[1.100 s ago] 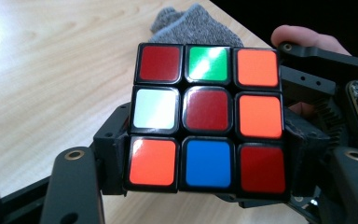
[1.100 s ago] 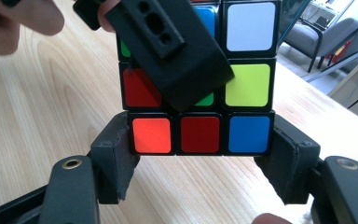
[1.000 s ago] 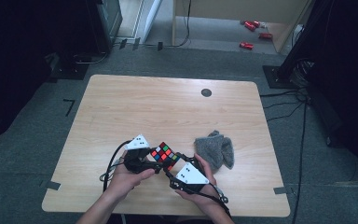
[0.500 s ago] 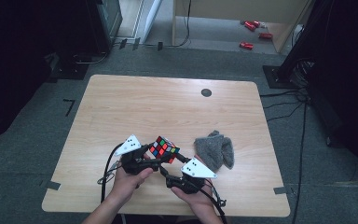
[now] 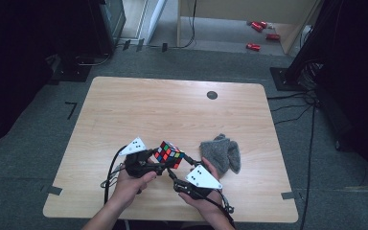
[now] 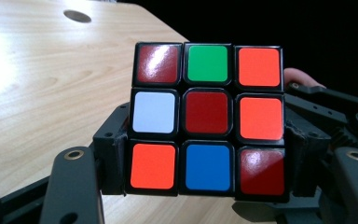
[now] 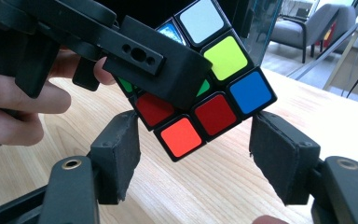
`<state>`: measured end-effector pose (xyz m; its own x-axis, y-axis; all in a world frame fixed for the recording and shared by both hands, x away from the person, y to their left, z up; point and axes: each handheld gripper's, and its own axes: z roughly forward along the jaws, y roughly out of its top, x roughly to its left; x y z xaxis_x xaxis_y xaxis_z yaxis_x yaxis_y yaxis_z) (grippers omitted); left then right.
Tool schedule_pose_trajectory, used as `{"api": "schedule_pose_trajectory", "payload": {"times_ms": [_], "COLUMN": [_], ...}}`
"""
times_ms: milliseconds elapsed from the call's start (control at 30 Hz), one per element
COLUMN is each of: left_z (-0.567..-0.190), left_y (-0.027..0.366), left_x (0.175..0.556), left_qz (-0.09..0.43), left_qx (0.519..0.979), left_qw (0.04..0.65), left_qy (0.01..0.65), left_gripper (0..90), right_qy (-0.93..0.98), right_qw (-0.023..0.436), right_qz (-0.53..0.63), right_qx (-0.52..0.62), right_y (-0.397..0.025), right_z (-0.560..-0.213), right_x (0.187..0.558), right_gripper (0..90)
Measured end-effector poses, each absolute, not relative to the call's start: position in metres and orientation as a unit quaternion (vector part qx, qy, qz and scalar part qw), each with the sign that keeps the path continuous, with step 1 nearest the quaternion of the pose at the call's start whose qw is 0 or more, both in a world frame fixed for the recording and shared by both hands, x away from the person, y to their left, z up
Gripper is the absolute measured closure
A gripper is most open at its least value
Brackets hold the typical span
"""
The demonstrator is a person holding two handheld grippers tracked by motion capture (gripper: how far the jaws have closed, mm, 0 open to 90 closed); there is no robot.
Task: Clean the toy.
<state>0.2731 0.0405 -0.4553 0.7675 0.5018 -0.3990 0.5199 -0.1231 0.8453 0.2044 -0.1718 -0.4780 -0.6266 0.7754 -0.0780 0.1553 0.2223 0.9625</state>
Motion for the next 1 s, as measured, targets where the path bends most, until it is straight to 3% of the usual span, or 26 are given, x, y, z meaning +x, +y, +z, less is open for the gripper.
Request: {"api": "schedule_pose_trajectory", "payload": {"times_ms": [300, 1000], "left_z": [-0.4547, -0.4520], "left_y": [0.0393, 0.0430], "left_x": [0.2745, 0.2775], "left_qz": [-0.026, -0.031], "left_qx": [0.758, 0.765], "left_qw": [0.557, 0.548], "left_qy": [0.338, 0.338], "left_gripper": [31.6, 33.1], "right_qy": [0.738, 0.740], "right_qw": [0.325, 0.312], "right_qz": [0.520, 0.522], "right_qx": [0.283, 0.287], "right_y": [-0.1709, -0.1706], "right_z": [-0.4770, -0.4828], "right_x": [0.2018, 0.2040], "right_gripper": [35.1, 36.6]}}
